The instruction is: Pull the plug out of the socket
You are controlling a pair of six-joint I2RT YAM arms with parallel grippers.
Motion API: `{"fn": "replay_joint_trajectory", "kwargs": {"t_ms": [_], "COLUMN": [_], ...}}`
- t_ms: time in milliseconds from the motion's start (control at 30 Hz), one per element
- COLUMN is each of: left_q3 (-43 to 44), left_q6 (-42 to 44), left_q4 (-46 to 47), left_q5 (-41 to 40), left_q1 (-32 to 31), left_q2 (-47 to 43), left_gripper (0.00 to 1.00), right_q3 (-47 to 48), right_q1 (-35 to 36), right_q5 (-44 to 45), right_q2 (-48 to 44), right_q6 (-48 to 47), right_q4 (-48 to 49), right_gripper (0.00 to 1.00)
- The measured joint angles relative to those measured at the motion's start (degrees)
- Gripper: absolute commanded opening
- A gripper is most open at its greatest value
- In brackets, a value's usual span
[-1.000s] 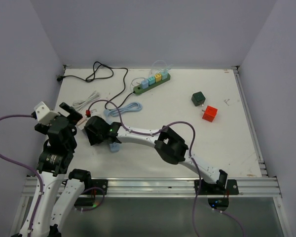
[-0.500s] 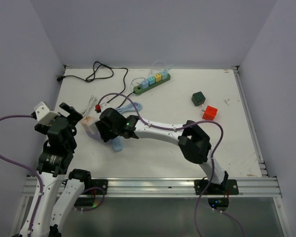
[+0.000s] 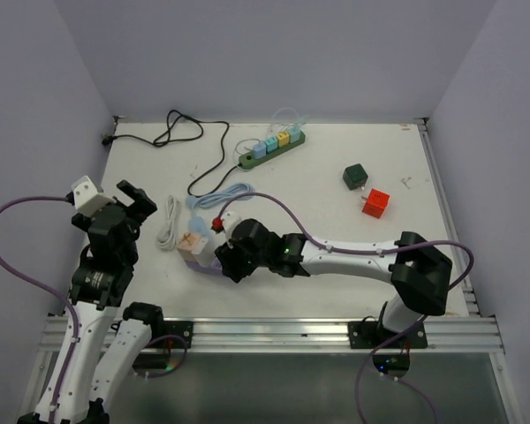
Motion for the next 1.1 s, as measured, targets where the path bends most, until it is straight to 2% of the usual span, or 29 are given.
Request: {"fn": "replay_joint_trajectory", "kwargs": {"t_ms": [200,267,300,333,433,533,667,867,1100], "left_q3": [-2.43,-5.62,-6.91,-8.55,-12.41,-14.27,-15.21,-16.0,-16.02], "left_q6": [0.2,0.0,-0.07,-0.17,-0.46,-0.39,-0.13,-0.02,0.26], "left_q4": [3.78,6.82,7.85,9.25,11.58,12.41,14.29,16.68,18.75], "left_q5": [12.57,19.3,21.81,24.76,31.58,35.45,38.34,40.63,42.82], "left_q1": [0.0,0.0,0.0,0.0,-0.02,-0.02,-0.02,-0.02,-0.04], "left_q2": [0.7,-0.42,-0.74,-1.05,-0.92,-0.15,0.68,1.92,3.52], "left_gripper": [0.97,0.96,0.96,0.95,0.95,0.95,0.95,0.94,0.94], "right_q3": [-10.99,-12.44,-12.61,-12.61,-12.85,-14.67,-16.57,-16.57,-16.04], "right_q1": [0.61,0.11,-0.09,-0.11,-0.15,-0.46,-0.57,-1.42,-8.83], "right_q5": [2.05,4.26,5.01,5.53,7.15,8.17,8.48,7.34,-4.02], "right_q2": [-3.93,-3.96,-4.0,-4.13,-5.81,-10.05,-15.65,-16.5,-14.49], "right_q6": [-4.98,-6.71,-7.45,-8.11,-10.1,-11.74,-13.62,-16.85,-21.35], "right_q4": [3.45,2.56,2.19,1.99,1.53,1.75,2.69,5.49,10.25], "right_gripper": [0.26,0.33,0.54,0.64,0.82,0.95,0.99,0.99,0.99]}}
